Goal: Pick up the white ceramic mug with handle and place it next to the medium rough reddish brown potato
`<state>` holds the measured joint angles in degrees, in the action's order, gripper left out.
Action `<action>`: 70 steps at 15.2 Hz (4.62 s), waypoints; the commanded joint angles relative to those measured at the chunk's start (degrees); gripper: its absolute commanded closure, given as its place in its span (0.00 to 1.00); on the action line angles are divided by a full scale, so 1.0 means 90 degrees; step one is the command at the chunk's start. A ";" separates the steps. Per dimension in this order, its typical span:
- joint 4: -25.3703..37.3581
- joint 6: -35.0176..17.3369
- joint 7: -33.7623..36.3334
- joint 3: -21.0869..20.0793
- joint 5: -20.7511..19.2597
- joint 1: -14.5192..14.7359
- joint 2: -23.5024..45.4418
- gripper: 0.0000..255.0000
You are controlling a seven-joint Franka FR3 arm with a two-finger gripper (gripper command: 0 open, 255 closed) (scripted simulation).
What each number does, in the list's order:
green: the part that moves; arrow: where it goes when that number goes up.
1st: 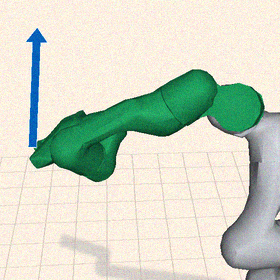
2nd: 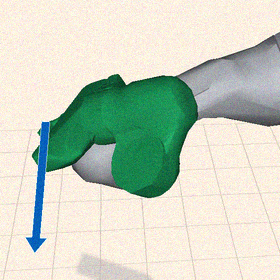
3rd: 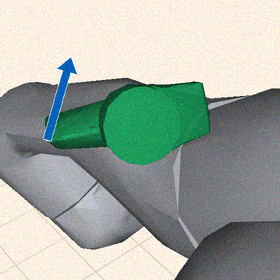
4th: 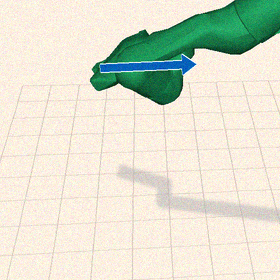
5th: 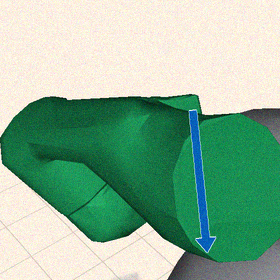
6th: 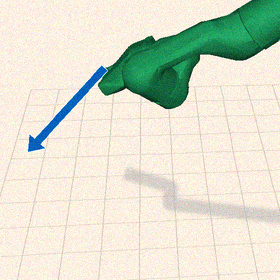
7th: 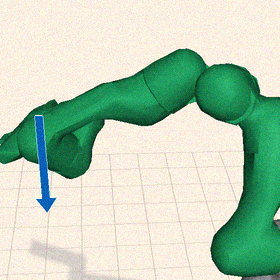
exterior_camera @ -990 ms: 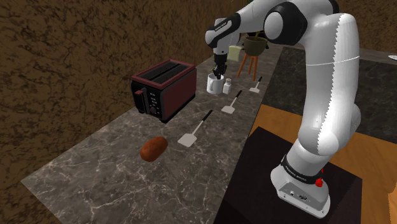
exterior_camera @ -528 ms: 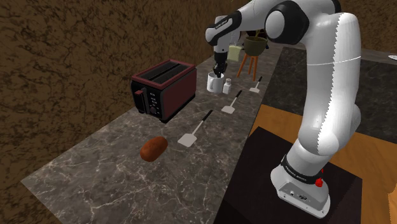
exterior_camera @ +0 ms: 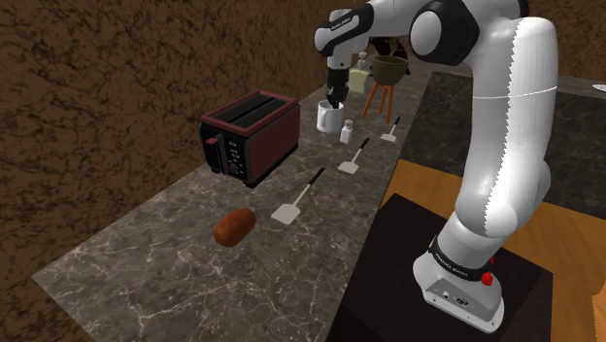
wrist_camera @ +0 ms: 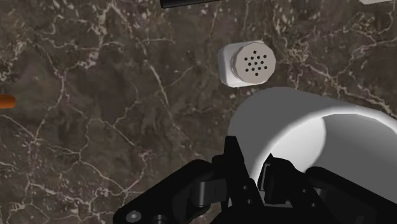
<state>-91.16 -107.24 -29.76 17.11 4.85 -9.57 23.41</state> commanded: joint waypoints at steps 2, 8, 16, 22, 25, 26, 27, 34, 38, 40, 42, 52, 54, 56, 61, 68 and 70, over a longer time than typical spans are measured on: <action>0.0220 0.0256 0.0004 0.0010 -0.0016 -0.0008 -0.0039 1.00; 0.0604 0.0728 0.0015 0.0028 -0.0048 -0.0017 -0.0131 1.00; 0.1237 0.1394 0.0018 0.0045 -0.0064 -0.0047 -0.0168 1.00; 0.1793 0.1907 0.0011 0.0054 -0.0056 -0.0088 -0.0125 1.00; 0.0789 0.1598 0.0376 -0.0015 -0.0238 0.0272 -0.0840 1.00; 0.0496 0.1515 0.0506 -0.0048 -0.0293 0.0378 -0.1058 1.00; 0.0219 0.1442 0.0638 -0.0086 -0.0345 0.0479 -0.1268 1.00; -0.1356 0.1102 0.1623 -0.0473 -0.0596 0.1059 -0.2537 1.00; -0.2037 0.1004 0.2204 -0.0764 -0.0638 0.1329 -0.3127 1.00; -0.2329 0.0972 0.2495 -0.0924 -0.0630 0.1456 -0.3387 1.00; -0.2589 0.0948 0.2787 -0.1091 -0.0606 0.1582 -0.3625 1.00; -0.3455 0.0889 0.4249 -0.2015 -0.0266 0.2217 -0.4460 1.00; -0.3543 0.0880 0.4544 -0.2212 -0.0169 0.2350 -0.4552 1.00; -0.3603 0.0869 0.4841 -0.2413 -0.0068 0.2482 -0.4618 1.00; -0.3630 0.0831 0.5595 -0.2926 0.0185 0.2814 -0.4665 1.00; -0.3375 0.0747 0.6680 -0.3663 0.0468 0.3255 -0.4438 1.00; -0.3240 0.0718 0.7000 -0.3877 0.0519 0.3372 -0.4309 1.00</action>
<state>-120.98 -100.44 31.73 -16.81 9.33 20.27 -16.18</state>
